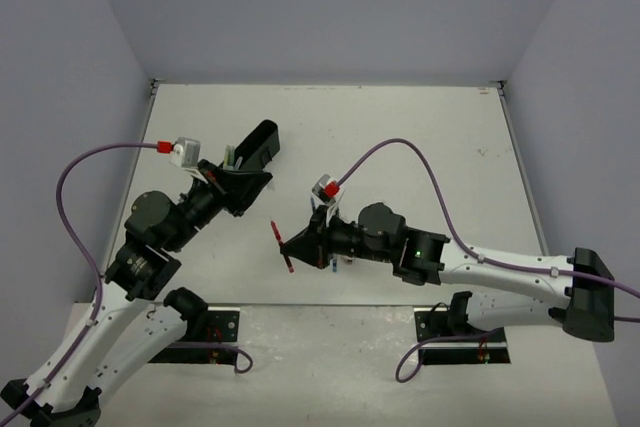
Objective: Sort the stationery into containers
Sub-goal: Close the pen cap on the pen.
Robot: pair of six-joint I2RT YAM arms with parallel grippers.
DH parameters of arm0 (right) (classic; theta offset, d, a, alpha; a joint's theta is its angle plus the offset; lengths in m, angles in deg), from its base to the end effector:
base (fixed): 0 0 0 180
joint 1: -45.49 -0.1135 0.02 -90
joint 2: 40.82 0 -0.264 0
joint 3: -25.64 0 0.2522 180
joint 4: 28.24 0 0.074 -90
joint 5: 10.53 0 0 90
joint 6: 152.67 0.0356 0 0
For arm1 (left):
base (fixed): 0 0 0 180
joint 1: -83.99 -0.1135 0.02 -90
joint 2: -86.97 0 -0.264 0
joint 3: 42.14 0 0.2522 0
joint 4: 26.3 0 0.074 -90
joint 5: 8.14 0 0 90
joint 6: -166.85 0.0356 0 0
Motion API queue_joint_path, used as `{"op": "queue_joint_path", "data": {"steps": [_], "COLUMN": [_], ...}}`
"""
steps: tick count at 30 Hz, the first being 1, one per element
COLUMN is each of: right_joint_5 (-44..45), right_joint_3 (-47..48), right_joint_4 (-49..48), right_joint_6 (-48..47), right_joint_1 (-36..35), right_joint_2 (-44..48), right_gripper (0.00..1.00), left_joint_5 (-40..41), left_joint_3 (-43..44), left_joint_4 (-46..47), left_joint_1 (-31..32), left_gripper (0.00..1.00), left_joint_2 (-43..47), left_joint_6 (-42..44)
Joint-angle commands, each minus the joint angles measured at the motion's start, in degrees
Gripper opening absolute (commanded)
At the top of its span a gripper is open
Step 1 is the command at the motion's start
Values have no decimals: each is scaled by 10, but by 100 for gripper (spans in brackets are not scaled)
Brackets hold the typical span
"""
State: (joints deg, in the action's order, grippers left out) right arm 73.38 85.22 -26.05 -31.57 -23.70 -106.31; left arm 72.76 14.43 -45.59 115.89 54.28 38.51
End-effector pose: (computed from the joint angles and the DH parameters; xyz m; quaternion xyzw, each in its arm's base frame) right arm 0.0923 0.2534 0.3123 -0.2790 0.7016 0.5281 0.3886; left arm 0.1135 -0.0773 0.3669 0.0202 0.6783 -0.4654 0.5682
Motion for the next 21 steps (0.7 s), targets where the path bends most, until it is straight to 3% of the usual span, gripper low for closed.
{"op": "queue_joint_path", "data": {"steps": [1,21], "right_joint_5": [55,100], "right_joint_3": [26,53], "right_joint_4": [-18,15], "right_joint_6": [4,-14], "right_joint_1": [-6,-5], "right_joint_2": [11,26], "right_gripper": [0,0], "left_joint_5": [-44,-63], "left_joint_3": [12,-32], "left_joint_4": [72,115], "left_joint_1": [-3,-3], "left_gripper": [0,0], "left_joint_2": [0,12], "left_joint_6": [-47,-50]}}
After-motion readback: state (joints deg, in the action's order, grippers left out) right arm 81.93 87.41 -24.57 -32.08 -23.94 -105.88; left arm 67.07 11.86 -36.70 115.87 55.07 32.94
